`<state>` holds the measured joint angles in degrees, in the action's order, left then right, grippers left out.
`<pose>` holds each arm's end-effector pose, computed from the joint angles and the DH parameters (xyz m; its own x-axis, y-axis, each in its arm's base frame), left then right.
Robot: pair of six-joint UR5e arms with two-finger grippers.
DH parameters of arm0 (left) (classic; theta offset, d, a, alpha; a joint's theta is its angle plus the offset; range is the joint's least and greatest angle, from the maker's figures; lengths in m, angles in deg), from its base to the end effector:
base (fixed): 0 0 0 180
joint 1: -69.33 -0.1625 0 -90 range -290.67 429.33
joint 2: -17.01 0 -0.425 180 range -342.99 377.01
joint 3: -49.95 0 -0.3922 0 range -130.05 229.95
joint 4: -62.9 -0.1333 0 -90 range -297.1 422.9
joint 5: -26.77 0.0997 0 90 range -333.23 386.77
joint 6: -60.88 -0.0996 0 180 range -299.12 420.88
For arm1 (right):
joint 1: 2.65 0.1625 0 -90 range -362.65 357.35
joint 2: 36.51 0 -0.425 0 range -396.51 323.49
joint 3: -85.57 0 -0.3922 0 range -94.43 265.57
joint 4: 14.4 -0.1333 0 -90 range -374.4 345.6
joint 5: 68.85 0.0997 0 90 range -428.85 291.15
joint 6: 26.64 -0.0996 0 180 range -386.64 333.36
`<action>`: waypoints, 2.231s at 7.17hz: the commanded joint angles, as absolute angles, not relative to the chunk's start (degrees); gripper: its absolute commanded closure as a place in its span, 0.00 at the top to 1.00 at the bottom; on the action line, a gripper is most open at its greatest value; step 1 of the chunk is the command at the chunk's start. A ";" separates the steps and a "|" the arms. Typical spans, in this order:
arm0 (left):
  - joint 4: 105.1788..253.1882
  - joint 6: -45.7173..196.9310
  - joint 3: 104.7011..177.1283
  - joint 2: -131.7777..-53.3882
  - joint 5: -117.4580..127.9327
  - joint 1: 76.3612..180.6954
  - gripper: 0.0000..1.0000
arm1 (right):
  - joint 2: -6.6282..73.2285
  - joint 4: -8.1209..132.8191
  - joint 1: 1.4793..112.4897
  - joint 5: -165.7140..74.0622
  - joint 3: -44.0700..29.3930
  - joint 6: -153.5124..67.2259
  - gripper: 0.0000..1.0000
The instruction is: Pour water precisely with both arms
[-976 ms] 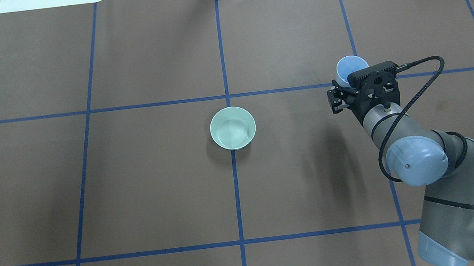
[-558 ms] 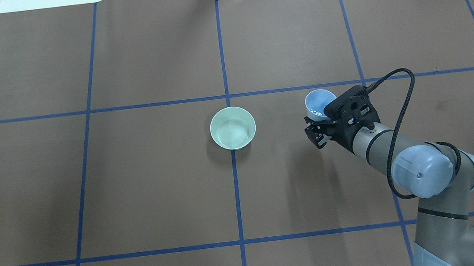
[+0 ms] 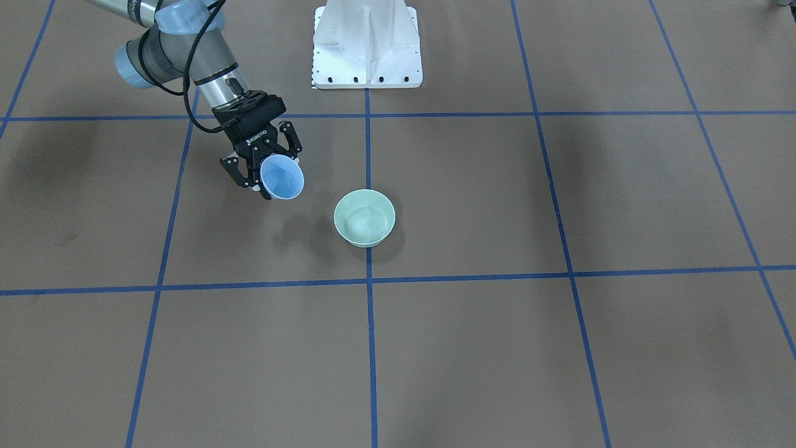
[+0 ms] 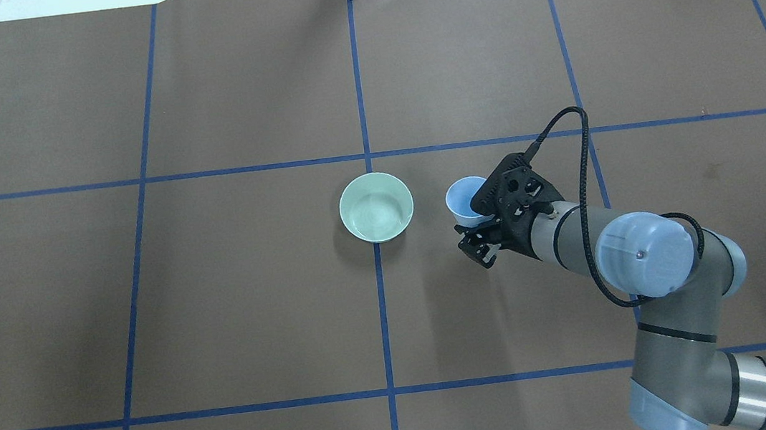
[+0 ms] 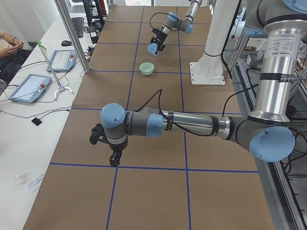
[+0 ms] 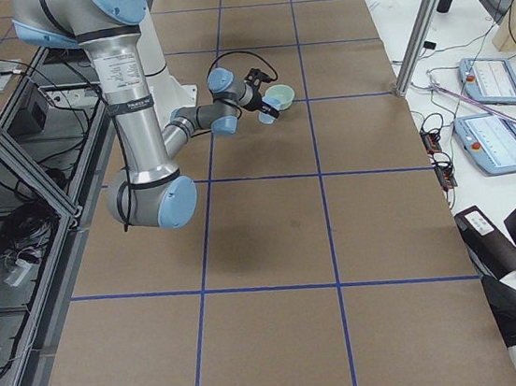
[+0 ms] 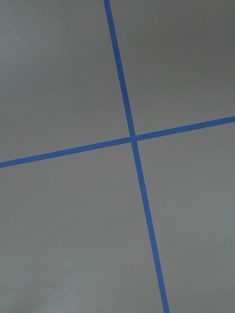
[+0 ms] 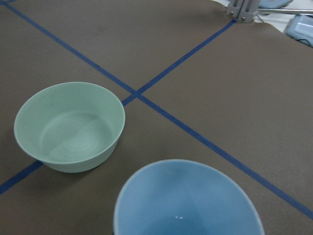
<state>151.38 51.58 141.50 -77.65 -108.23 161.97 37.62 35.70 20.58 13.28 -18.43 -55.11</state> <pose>-0.0872 -0.5261 0.6057 0.7071 0.1857 -0.6823 -0.0693 0.9784 0.1946 -0.4781 -0.3651 0.3165 0.5987 -0.6906 0.4057 0.0368 0.5297 0.8474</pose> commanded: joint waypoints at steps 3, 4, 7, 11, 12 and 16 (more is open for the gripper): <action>151.32 51.91 141.44 -77.65 -108.23 161.97 1.00 | 28.98 50.18 20.99 16.58 -16.74 -51.87 0.00; 151.32 51.91 141.35 -77.65 -108.23 161.97 1.00 | 26.88 54.20 21.43 17.54 -16.74 -51.69 0.00; 151.32 51.91 141.35 -77.65 -108.23 161.97 1.00 | 20.38 68.52 22.92 20.70 -16.74 -49.43 0.00; 151.32 51.91 141.26 -77.73 -108.23 161.88 1.00 | 15.19 75.78 23.28 24.47 -13.15 -48.88 0.00; 151.32 51.91 141.35 -77.73 -108.23 161.88 1.00 | 14.22 75.95 23.80 26.84 -11.48 -48.36 0.00; 151.32 51.91 141.35 -77.65 -108.23 161.97 1.00 | 9.91 81.93 24.51 30.47 -9.19 -47.39 0.00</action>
<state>151.32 51.91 141.31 -77.66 -108.23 161.89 11.05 81.26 24.28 29.97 -10.57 -47.58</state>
